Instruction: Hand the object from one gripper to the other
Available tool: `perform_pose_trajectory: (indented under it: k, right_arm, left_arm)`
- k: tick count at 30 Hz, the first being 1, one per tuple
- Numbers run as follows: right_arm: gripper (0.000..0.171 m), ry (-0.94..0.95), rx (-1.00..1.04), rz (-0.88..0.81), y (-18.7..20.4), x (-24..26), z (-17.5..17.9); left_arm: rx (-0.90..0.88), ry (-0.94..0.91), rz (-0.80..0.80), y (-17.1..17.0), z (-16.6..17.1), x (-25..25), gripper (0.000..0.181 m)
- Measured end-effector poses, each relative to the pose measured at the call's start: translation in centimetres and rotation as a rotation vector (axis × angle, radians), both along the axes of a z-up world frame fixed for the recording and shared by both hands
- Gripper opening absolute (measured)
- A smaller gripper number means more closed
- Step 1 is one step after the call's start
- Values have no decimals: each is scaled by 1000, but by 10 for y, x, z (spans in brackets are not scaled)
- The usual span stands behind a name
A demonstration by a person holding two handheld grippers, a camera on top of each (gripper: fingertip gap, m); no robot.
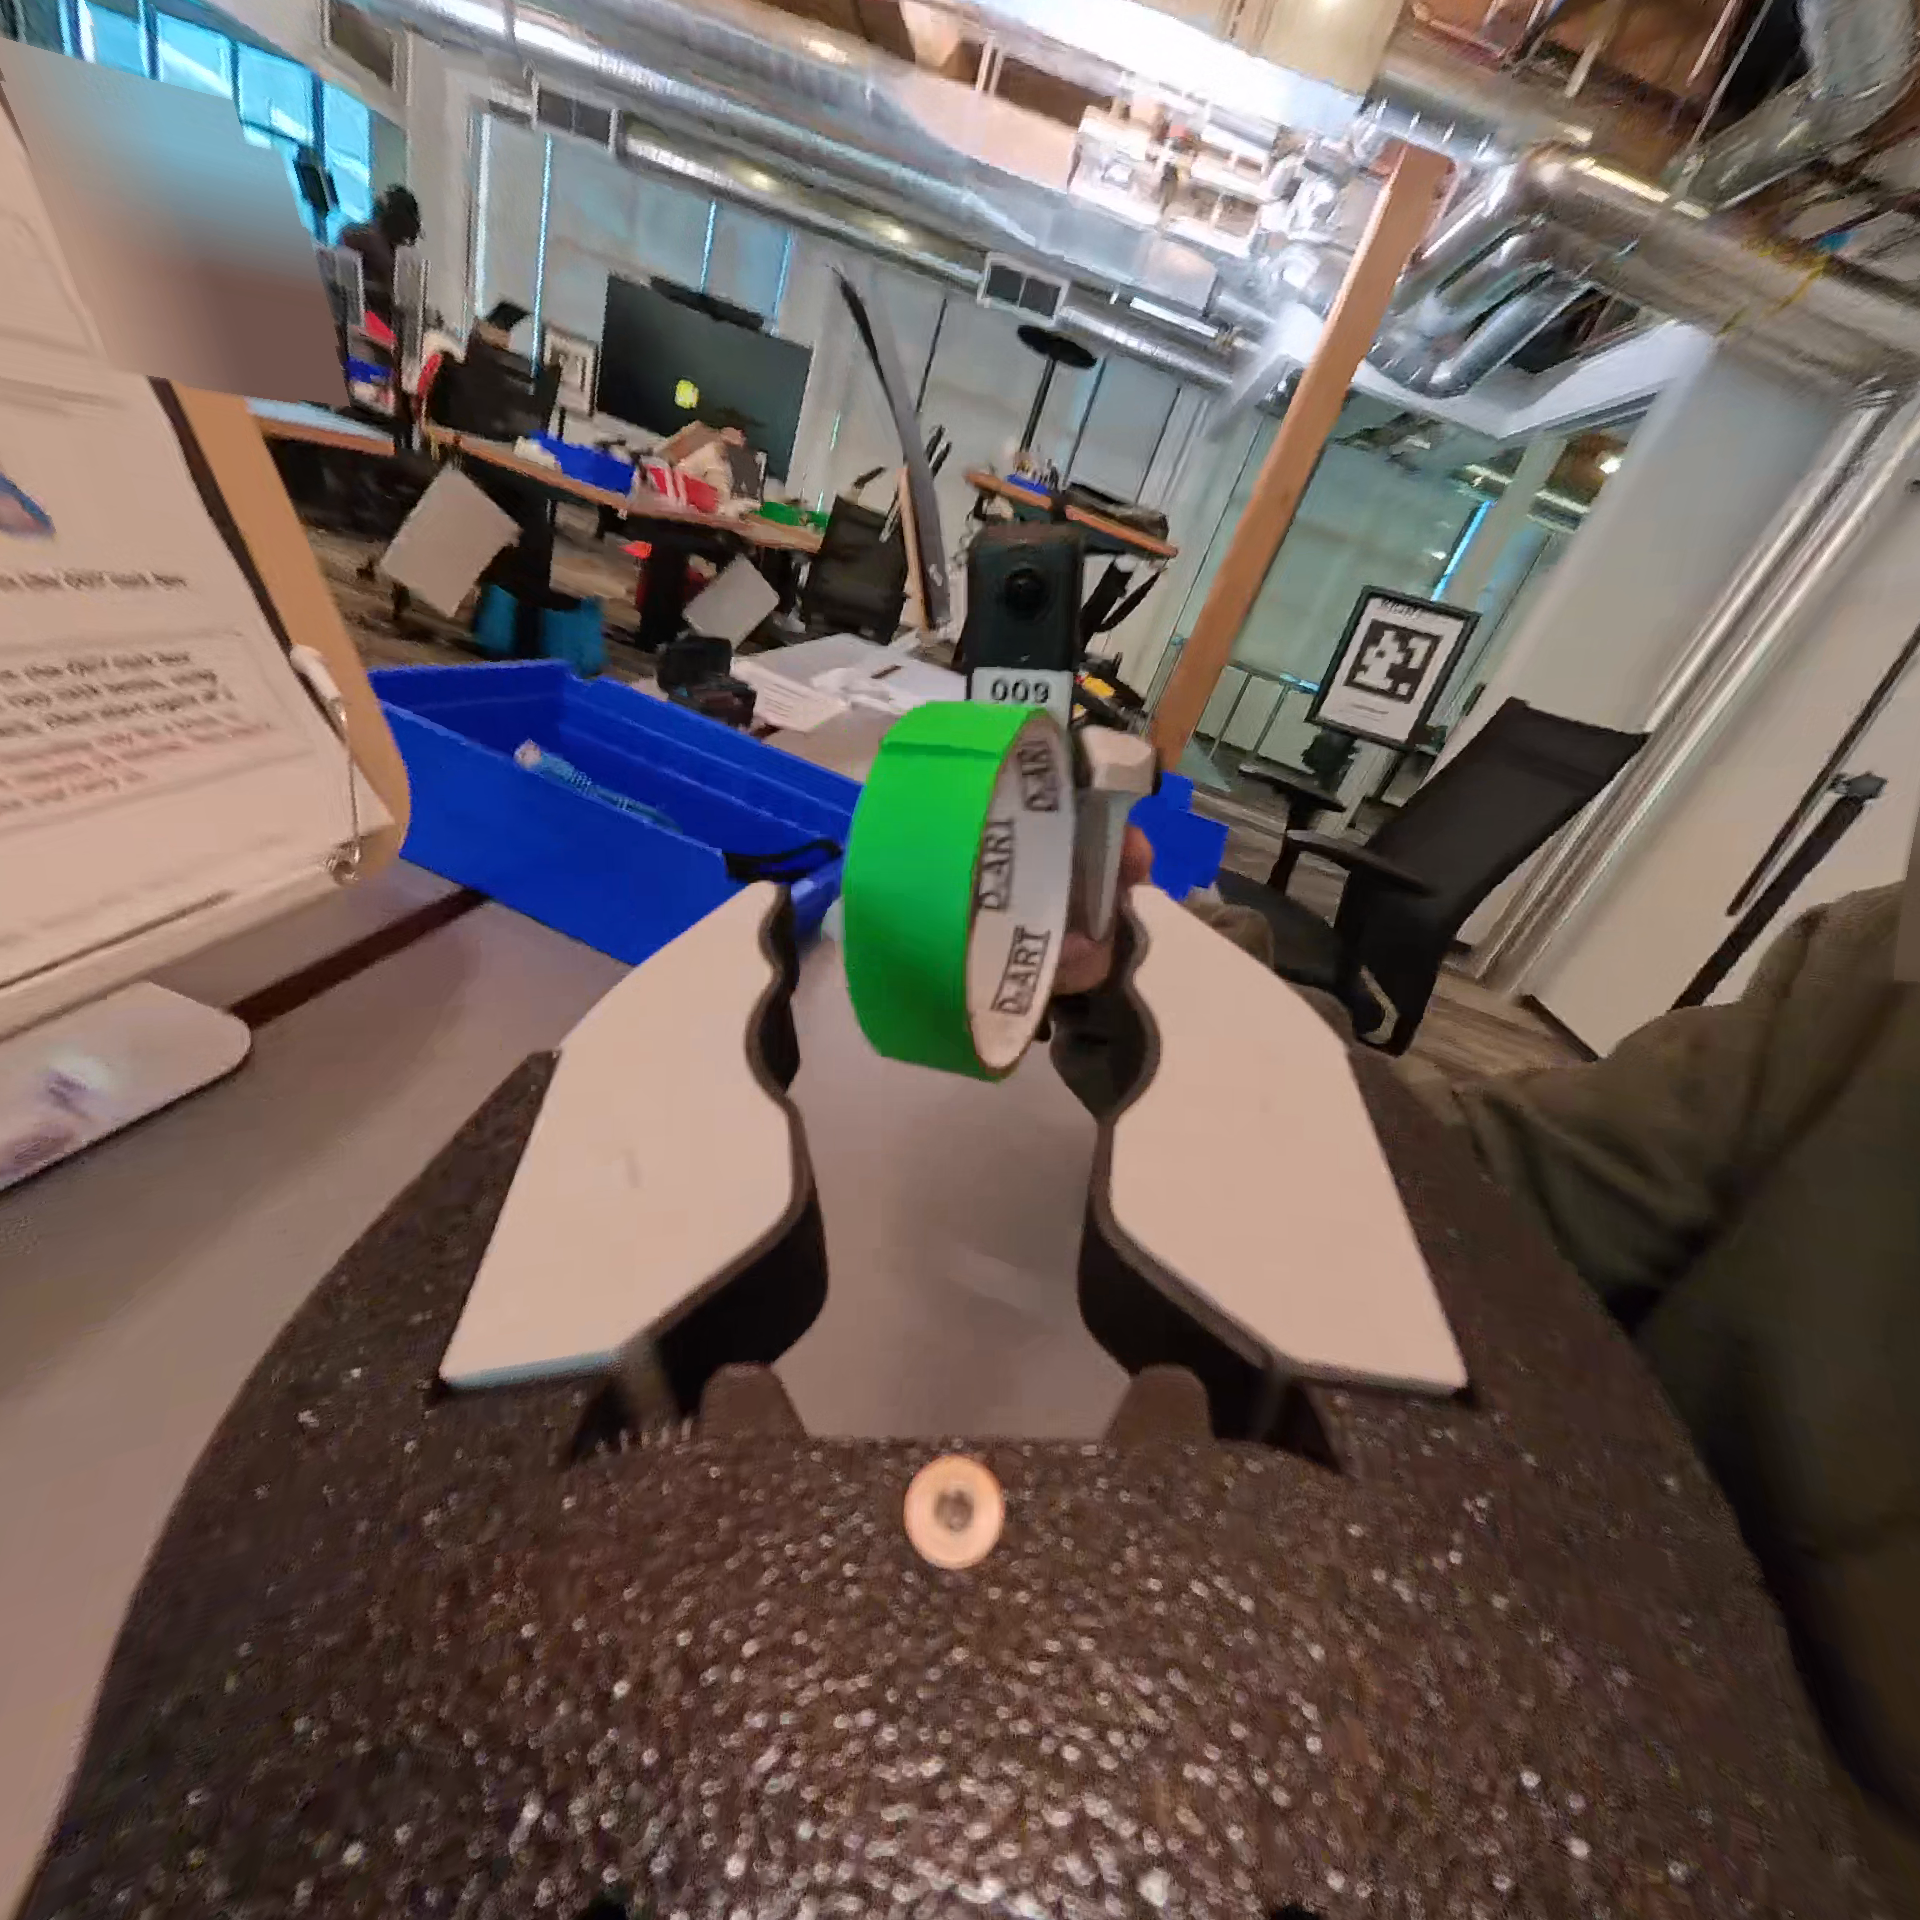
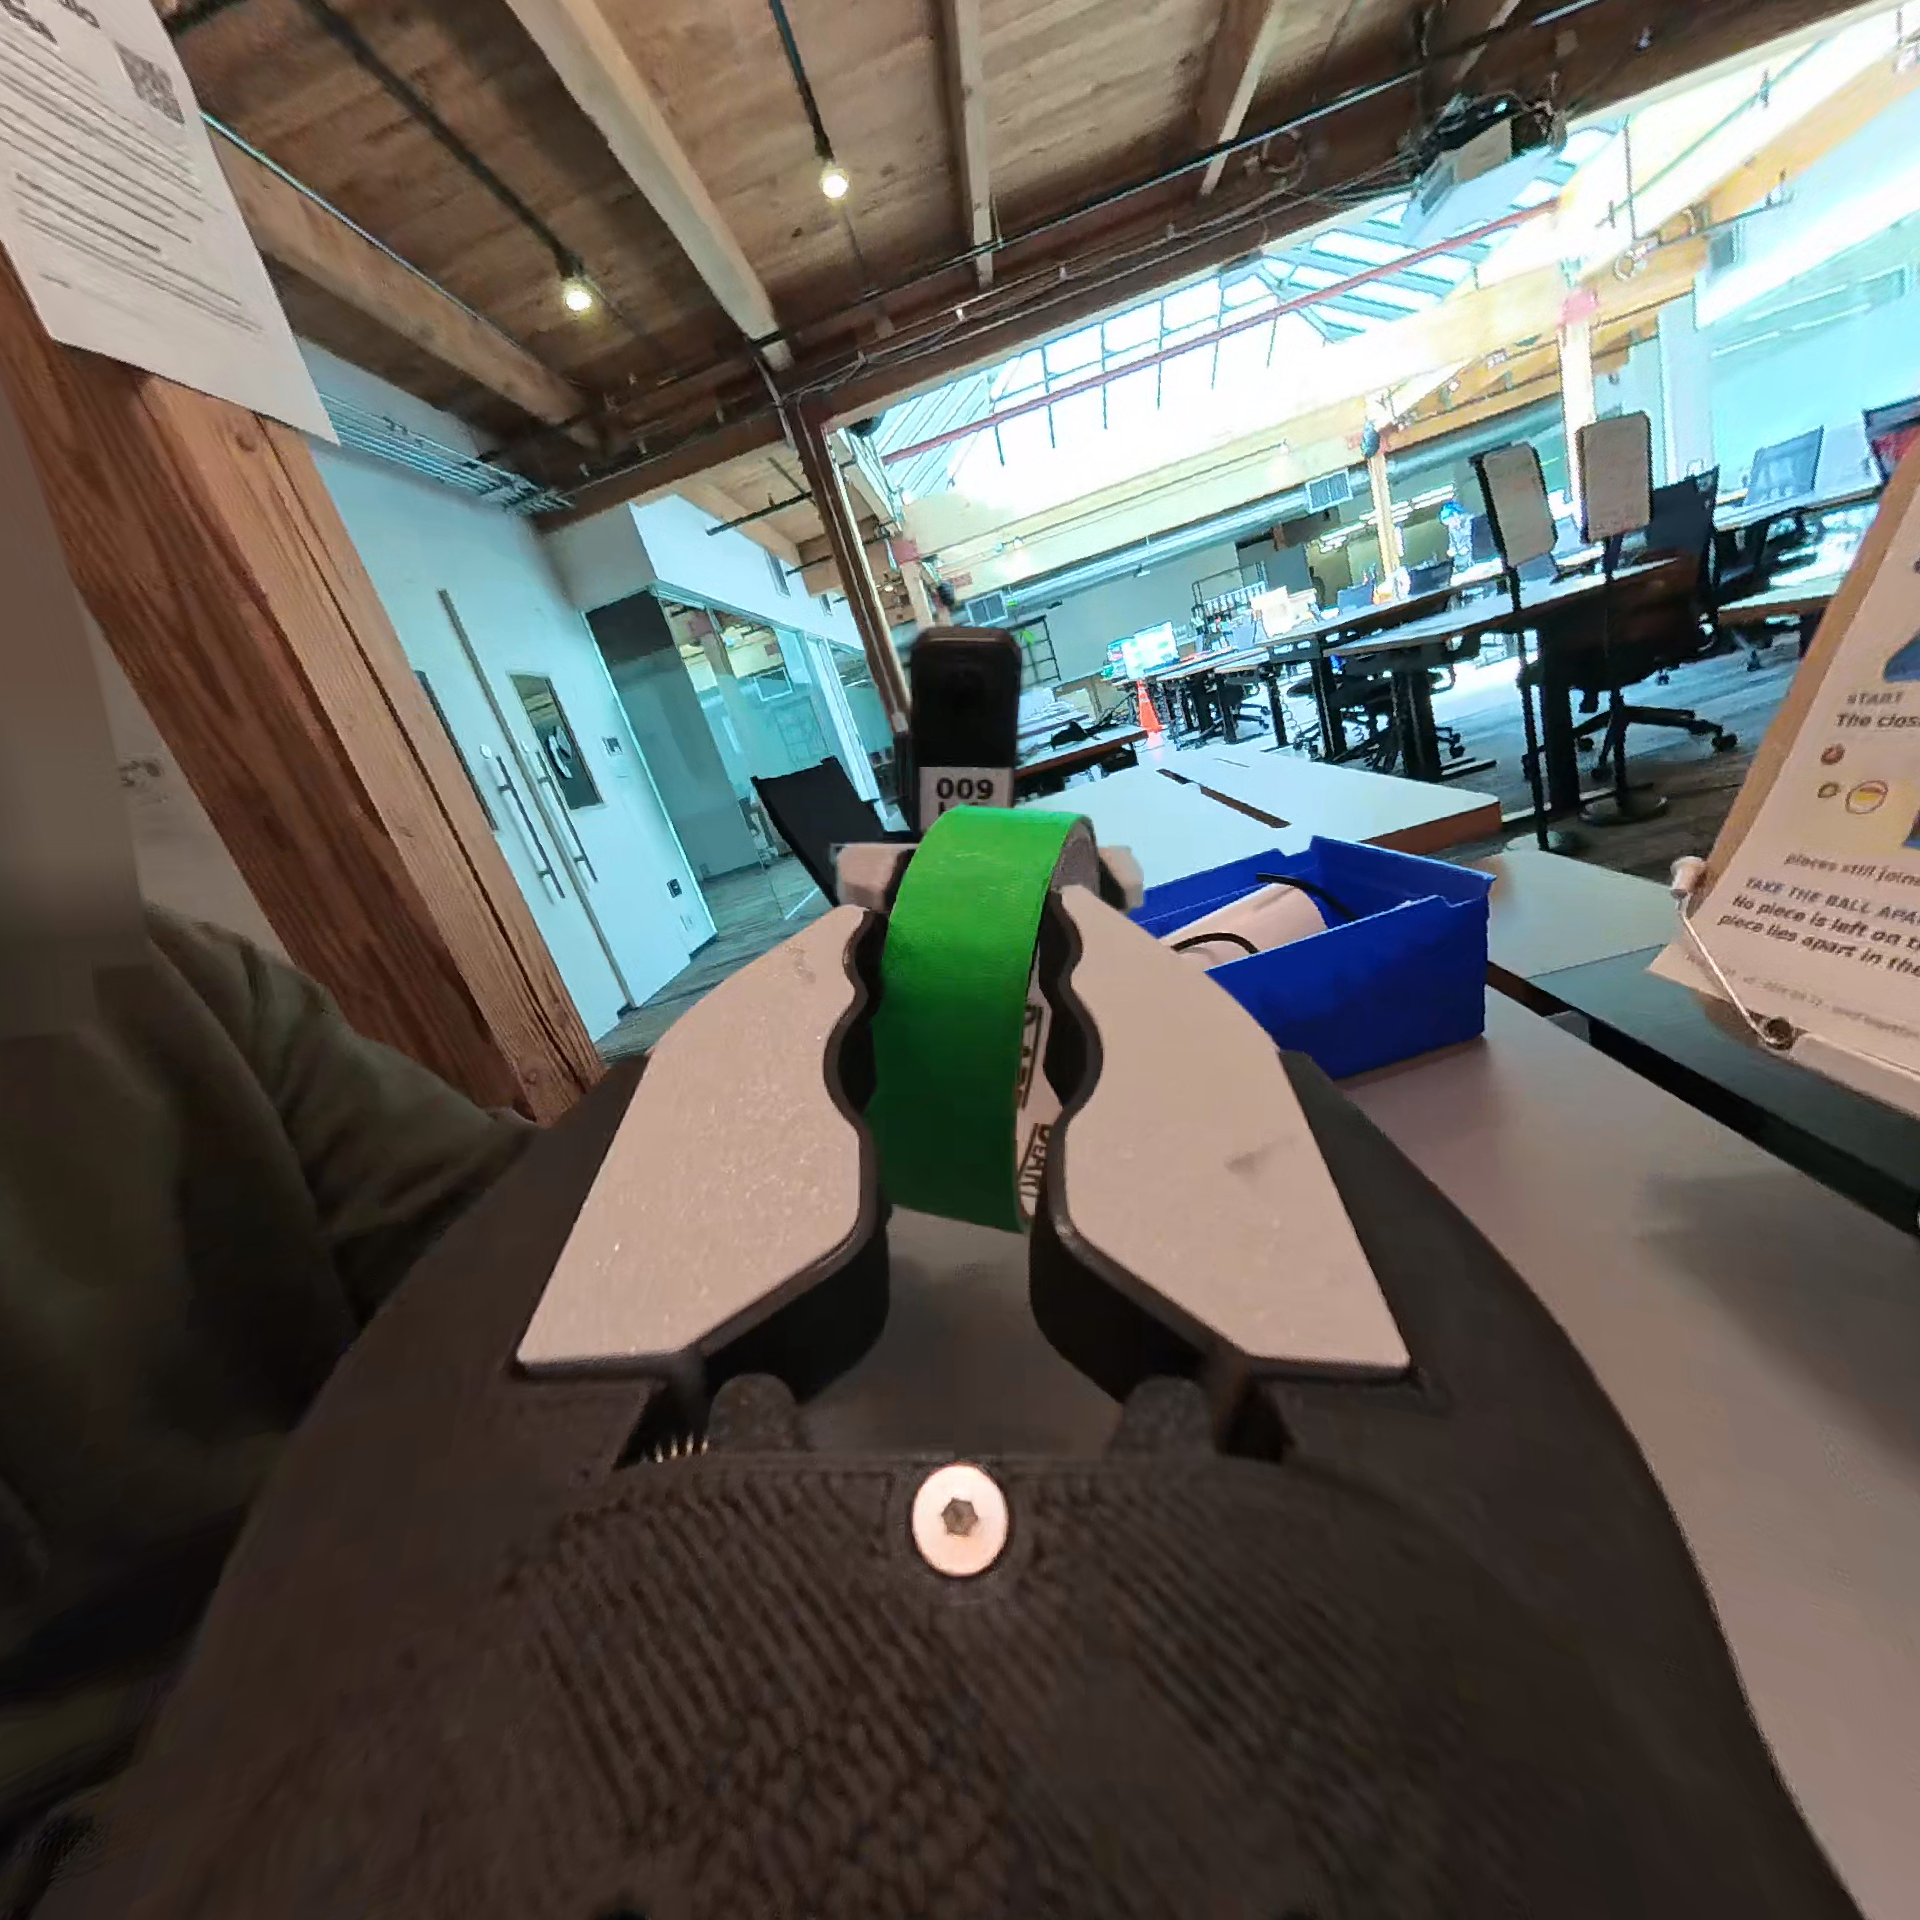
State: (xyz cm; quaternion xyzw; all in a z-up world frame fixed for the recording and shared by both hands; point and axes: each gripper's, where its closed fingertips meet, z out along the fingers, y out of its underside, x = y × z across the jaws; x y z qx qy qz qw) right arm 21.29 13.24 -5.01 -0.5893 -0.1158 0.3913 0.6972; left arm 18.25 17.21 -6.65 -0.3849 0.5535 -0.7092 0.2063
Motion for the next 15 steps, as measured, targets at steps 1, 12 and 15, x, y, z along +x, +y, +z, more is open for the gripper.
perform_pose_trajectory:
  k: [1, 12, 15]
  right_arm:
    - [29, -6, 11, 20, -3, -3, 1]
    - [28, -108, 33, 18, -6, -14, -1]
    - [28, -248, 2, -155, 3, 1, -14]
  left_arm:
    - [13, 19, 8, 1, -5, 2, 58]
    - [143, 9, -64, -15, -21, 2, 28]
    - [235, 20, 22, -5, -28, 8, 27]
